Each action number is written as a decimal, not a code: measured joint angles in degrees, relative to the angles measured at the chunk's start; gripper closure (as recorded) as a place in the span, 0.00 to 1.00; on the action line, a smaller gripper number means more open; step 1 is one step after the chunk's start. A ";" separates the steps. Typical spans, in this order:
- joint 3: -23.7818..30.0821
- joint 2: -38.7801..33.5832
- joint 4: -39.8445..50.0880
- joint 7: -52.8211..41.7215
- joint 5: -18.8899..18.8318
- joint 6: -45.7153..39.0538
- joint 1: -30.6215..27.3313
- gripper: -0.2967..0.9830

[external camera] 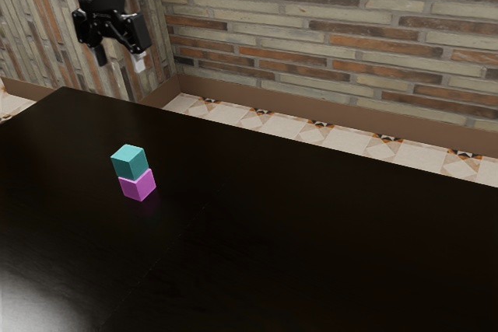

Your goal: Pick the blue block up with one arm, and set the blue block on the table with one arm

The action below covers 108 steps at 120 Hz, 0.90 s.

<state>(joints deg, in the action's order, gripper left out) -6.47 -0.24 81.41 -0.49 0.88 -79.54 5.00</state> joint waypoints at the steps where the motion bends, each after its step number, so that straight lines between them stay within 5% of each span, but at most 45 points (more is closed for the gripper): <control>1: 0.00 0.00 0.00 0.00 0.00 0.00 -0.02 0.23; 22: 0.01 0.15 -0.63 -0.02 0.38 0.46 -0.65 0.23; 40: 1.02 1.60 -16.97 0.01 0.00 4.87 -2.32 0.23; 79: 0.21 10.05 -18.36 0.20 -0.18 0.55 -3.60 0.23; 94: 0.28 11.10 -16.66 0.22 -0.27 -3.07 -4.11 0.23; 108: 0.60 7.43 0.37 0.23 -0.17 -9.71 -5.51 0.23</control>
<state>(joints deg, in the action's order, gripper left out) -5.87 7.19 81.78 -0.26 0.71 -89.26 -0.51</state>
